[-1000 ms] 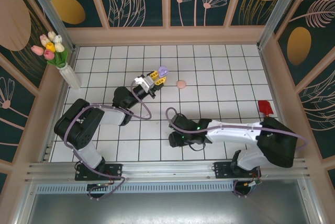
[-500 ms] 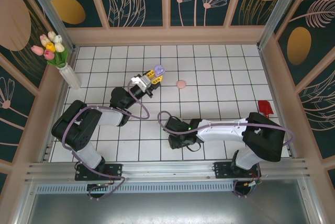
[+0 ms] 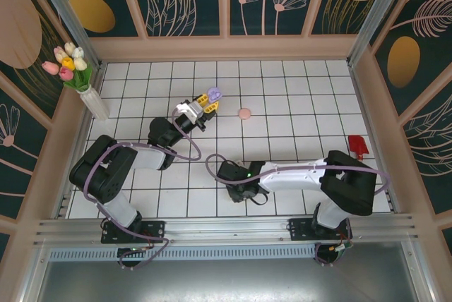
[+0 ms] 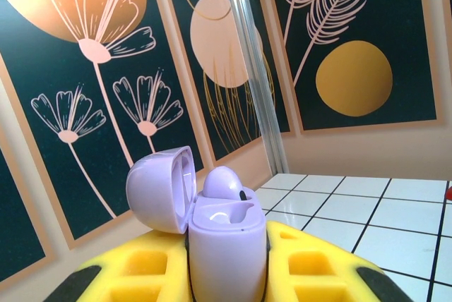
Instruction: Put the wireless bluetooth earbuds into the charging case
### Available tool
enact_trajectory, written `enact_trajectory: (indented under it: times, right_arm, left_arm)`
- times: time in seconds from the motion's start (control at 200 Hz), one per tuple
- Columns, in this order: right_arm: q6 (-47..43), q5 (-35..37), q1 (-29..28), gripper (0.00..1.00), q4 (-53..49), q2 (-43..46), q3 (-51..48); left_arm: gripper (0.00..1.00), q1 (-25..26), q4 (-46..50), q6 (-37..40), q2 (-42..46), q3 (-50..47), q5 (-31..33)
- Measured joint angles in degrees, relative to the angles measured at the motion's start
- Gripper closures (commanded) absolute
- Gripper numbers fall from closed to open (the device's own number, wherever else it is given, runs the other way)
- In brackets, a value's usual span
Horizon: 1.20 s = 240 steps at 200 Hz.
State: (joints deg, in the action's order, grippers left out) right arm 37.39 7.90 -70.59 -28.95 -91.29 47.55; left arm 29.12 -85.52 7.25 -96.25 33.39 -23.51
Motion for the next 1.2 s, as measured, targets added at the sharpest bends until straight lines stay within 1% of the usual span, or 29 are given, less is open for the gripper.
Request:
enact_trajectory:
  times: [0.335,0.45,0.515,0.861,1.026,1.201]
  right_arm:
    - [0.1,1.3,-0.8,0.67,-0.7,-0.7,0.7]
    - [0.5,1.2,-0.9,0.75,-0.7,-0.5,0.7]
    - [0.7,1.2,-1.0,0.77,-0.6,-0.5,0.7]
    - [1.2,1.8,-0.7,0.79,-1.4,2.6,-0.3]
    - [2.0,3.5,2.8,0.80,-1.5,9.8,-1.3]
    - [1.7,4.8,10.5,0.80,-0.3,20.7,-1.7]
  left_arm:
    - [1.00,0.0,0.0,-0.2,0.0,0.0,0.0]
    - [1.00,0.0,0.0,-0.4,0.0,0.0,0.0]
    - [1.00,0.0,0.0,-0.4,0.0,0.0,0.0]
    - [1.00,0.0,0.0,-1.1,0.0,0.0,-0.2]
    - [1.00,0.0,0.0,-1.5,0.0,0.4,-0.7]
    - [1.00,0.0,0.3,-1.5,0.0,0.9,-1.7]
